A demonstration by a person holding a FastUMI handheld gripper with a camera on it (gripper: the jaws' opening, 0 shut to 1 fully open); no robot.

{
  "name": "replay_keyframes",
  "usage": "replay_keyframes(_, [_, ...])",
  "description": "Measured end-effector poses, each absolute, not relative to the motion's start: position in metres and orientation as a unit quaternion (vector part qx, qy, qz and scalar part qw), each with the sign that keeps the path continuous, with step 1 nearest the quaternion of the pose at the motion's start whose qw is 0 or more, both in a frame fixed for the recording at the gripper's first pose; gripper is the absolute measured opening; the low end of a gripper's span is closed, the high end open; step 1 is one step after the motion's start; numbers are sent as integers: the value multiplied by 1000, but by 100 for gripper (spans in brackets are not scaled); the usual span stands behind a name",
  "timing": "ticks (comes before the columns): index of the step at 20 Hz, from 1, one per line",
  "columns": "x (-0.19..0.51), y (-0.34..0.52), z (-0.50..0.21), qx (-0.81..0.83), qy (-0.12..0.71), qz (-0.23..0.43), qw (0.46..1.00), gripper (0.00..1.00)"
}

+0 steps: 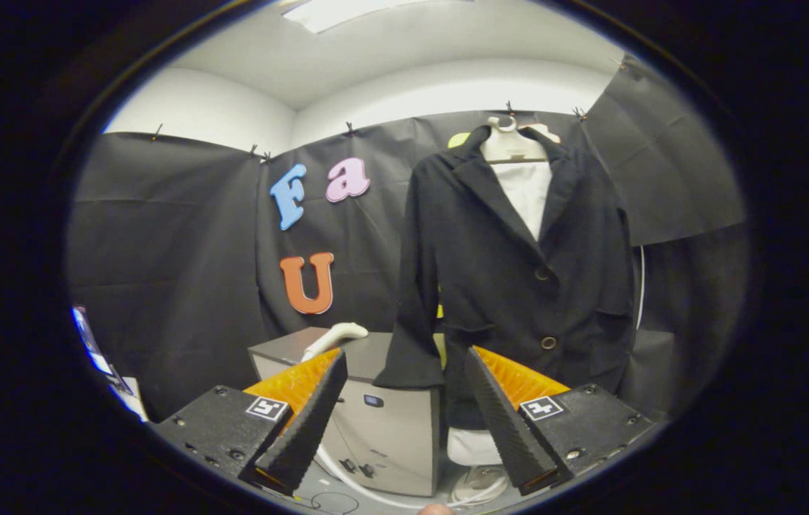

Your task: Iron the clothes twice with a garment steamer, once on the left side and once on the right side.

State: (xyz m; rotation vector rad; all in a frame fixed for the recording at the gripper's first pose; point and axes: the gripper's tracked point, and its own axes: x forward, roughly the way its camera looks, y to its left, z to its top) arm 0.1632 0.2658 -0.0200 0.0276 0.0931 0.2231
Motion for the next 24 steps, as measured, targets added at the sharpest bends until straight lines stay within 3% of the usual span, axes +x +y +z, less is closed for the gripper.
replay_keyframes(11, [286, 430, -53, 17, 117, 235, 965, 100])
replay_keyframes(17, [381, 485, -86, 9, 192, 228, 954, 100])
replay_keyframes(24, [446, 523, -146, -13, 289, 183, 940, 100])
